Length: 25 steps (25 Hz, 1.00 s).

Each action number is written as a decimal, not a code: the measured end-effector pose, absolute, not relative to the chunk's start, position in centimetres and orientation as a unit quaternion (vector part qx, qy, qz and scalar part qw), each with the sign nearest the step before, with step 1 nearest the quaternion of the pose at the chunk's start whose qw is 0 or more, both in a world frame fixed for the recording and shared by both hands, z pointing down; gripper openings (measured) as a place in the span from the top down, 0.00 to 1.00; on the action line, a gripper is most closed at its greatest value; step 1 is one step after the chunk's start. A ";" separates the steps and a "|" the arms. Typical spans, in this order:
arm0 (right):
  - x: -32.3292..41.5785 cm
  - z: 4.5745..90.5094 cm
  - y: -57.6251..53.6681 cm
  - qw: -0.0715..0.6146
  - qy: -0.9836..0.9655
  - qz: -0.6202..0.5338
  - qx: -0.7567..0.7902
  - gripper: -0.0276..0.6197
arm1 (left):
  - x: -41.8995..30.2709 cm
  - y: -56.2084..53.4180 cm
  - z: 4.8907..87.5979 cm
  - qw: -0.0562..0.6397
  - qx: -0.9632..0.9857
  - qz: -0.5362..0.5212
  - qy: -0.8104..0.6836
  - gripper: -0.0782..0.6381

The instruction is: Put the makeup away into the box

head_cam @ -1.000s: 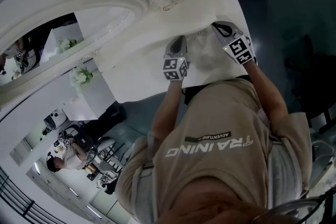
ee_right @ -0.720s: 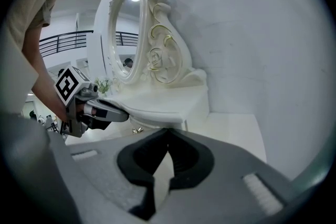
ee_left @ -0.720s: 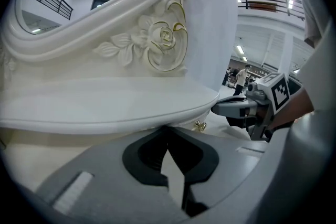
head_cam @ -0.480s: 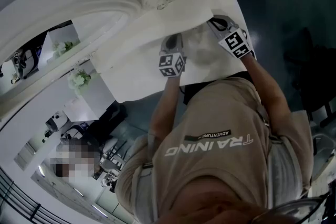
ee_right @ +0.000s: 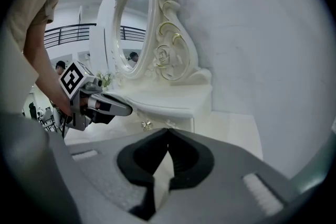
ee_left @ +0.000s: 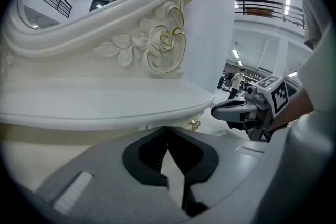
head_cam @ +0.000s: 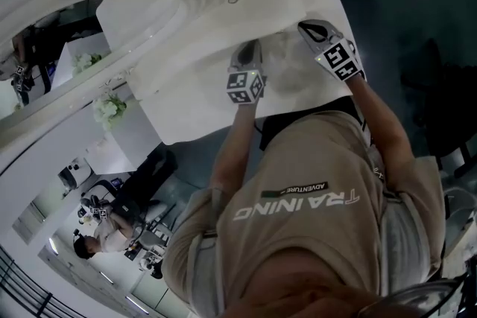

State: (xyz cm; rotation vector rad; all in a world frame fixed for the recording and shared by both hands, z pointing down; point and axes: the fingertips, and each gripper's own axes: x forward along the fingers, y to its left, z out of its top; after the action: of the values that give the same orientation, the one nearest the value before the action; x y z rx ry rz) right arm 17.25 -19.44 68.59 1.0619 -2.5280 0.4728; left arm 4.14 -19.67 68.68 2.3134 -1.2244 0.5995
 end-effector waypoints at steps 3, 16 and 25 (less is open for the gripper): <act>16.8 68.1 -17.5 0.189 -0.891 0.173 0.376 0.95 | 3.2 -18.2 68.0 0.225 0.843 0.213 -0.439 0.89; 10.6 62.3 -10.6 0.180 -0.904 0.177 0.345 0.95 | -3.2 -12.4 61.6 0.226 0.847 0.169 -0.450 0.89; 4.0 54.0 -11.2 0.157 -0.934 0.063 0.316 0.95 | -7.9 -11.5 55.5 0.162 0.864 0.137 -0.458 0.89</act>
State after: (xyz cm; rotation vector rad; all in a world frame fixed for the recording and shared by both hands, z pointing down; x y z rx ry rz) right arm 4.04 -11.16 54.04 0.9042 -2.6720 0.1804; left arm -7.86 -11.50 55.51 2.4650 -1.3062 0.3922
